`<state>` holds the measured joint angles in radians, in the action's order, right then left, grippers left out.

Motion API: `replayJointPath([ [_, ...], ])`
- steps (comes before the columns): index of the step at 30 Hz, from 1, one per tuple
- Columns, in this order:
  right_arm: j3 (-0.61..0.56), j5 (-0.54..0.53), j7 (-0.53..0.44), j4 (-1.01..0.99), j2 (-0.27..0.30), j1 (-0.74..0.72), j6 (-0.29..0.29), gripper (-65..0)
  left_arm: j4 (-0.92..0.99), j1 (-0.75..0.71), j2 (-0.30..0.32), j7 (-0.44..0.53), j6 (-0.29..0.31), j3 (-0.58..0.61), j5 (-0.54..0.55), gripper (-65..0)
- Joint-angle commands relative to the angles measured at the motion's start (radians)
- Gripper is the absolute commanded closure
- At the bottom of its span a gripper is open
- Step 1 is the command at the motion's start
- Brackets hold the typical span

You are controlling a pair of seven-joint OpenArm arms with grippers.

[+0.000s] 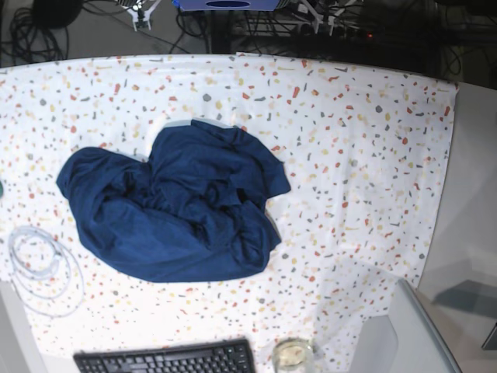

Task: Layout the t-shirt on the table in an organized manner, then fold the t-shirt properly

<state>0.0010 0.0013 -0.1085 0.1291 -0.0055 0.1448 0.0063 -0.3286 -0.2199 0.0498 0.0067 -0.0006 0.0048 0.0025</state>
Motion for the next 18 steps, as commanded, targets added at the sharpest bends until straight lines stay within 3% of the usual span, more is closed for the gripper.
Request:
replayJointPath([
  [1,0.003,-0.002,-0.003,-0.001,0.000,0.003,-0.013,0.0,-0.002,-0.008,0.005,0.000,-0.005,-0.004,0.003,0.0],
  [18,-0.003,0.001,-0.004,-0.003,0.000,0.003,-0.013,0.0,-0.002,-0.003,0.005,0.000,-0.005,0.002,0.003,0.0],
])
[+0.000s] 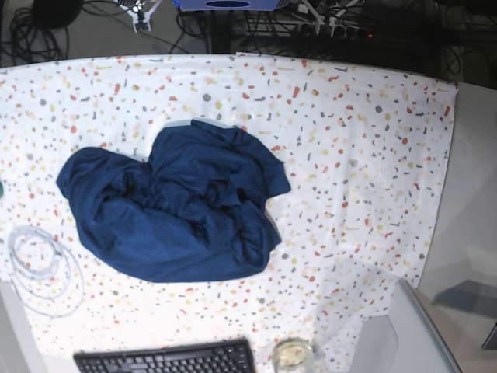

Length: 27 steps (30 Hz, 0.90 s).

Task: Layout the t-shirt on the table in an organized manner, then fold the t-shirt properly

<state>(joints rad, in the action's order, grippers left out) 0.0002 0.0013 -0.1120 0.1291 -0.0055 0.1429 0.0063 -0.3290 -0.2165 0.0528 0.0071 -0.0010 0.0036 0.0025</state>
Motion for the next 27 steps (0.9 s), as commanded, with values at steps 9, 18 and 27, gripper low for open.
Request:
replayJointPath([
  [9,-0.002,0.001,0.001,-0.004,0.000,0.005,-0.013,0.0,-0.002,-0.007,0.002,0.000,-0.004,0.005,-0.003,0.0],
  [18,0.004,-0.002,0.079,0.043,0.000,0.047,-0.013,0.0,-0.006,-0.013,0.017,0.000,-0.004,0.008,-0.008,0.0],
  [27,0.004,-0.004,0.282,0.452,0.000,0.260,-0.013,0.0,-0.126,-0.105,0.066,0.000,-0.003,0.009,-0.009,0.0],
])
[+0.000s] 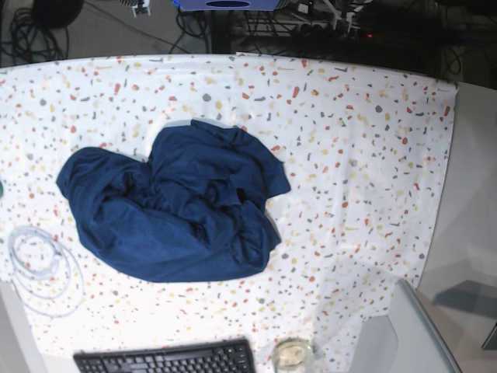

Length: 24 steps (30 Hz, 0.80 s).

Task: Layout the t-shirt on the table in an organized manner, then fold the t-shirt properly

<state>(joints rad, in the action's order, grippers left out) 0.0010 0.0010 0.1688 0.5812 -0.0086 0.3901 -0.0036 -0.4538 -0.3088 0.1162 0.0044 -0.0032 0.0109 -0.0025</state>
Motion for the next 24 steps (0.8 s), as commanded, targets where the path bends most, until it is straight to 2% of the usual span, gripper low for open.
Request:
replayJointPath([
  [1,0.004,-0.003,0.025,0.066,0.003,0.046,-0.003,0.0,-0.055,-0.043,0.006,0.003,-0.001,0.002,-0.004,0.0],
  [4,0.004,-0.003,0.076,0.250,0.003,0.154,-0.003,0.0,-0.224,-0.146,0.033,0.003,-0.001,0.002,-0.004,0.0],
  [10,0.006,-0.003,0.122,0.452,0.003,0.295,-0.003,0.0,-0.458,-0.273,0.092,0.003,-0.001,0.002,-0.003,0.0],
  [15,0.109,-0.003,0.128,0.658,-0.004,0.424,-0.003,0.0,-0.673,-0.401,0.164,0.003,-0.001,0.001,0.008,0.0],
  [20,0.170,-0.003,0.125,0.975,-0.004,0.559,-0.003,0.0,-0.922,-0.521,0.227,0.003,-0.001,-0.012,0.011,0.0],
  [24,0.172,-0.003,0.127,1.221,-0.004,0.603,-0.003,0.0,-1.074,-0.556,0.231,0.003,-0.001,-0.013,0.014,0.0],
])
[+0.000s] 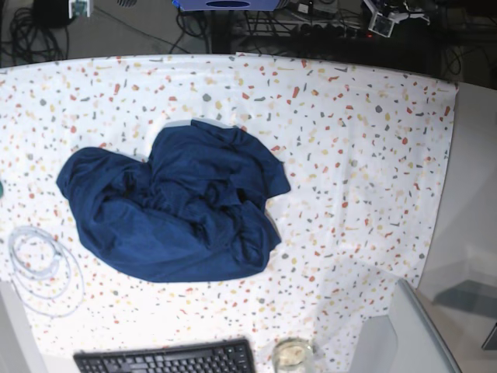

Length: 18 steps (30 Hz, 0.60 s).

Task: Layout the t-shirt on the table in an organized manner, then fold the t-shirt properly
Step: 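Grasp the navy t-shirt with the right gripper and lift it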

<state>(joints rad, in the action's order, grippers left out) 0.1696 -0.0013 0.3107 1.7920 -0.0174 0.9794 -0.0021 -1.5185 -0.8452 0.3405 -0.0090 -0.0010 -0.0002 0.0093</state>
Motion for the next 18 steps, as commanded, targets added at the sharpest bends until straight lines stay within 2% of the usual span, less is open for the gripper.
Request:
replayJointPath([
  [1,-0.002,-0.001,-0.012,0.067,0.004,0.014,-0.005,0.0,-0.043,-0.021,0.007,0.016,-0.003,-0.002,0.019,0.0],
  [4,-0.032,-0.001,-0.011,0.194,0.004,-0.030,-0.005,0.0,-0.113,-0.015,0.007,0.010,-0.003,-0.004,0.122,0.0],
  [8,-0.103,0.004,0.046,0.226,0.007,-0.169,-0.005,-2.0,-0.165,0.027,0.007,0.007,-0.003,-0.007,0.281,0.0],
  [14,-0.287,0.004,0.379,0.213,0.012,-0.482,-0.005,-20.1,-0.170,0.105,0.001,0.005,-0.004,-0.071,0.433,0.0],
  [17,-0.367,0.004,0.482,0.211,0.012,-0.615,-0.005,-27.9,-0.169,0.132,0.002,0.005,-0.004,-0.079,0.459,0.0],
  [18,-0.384,0.004,0.497,0.207,0.012,-0.647,-0.005,-31.2,-0.165,0.137,0.004,0.005,-0.004,-0.079,0.462,-3.3],
])
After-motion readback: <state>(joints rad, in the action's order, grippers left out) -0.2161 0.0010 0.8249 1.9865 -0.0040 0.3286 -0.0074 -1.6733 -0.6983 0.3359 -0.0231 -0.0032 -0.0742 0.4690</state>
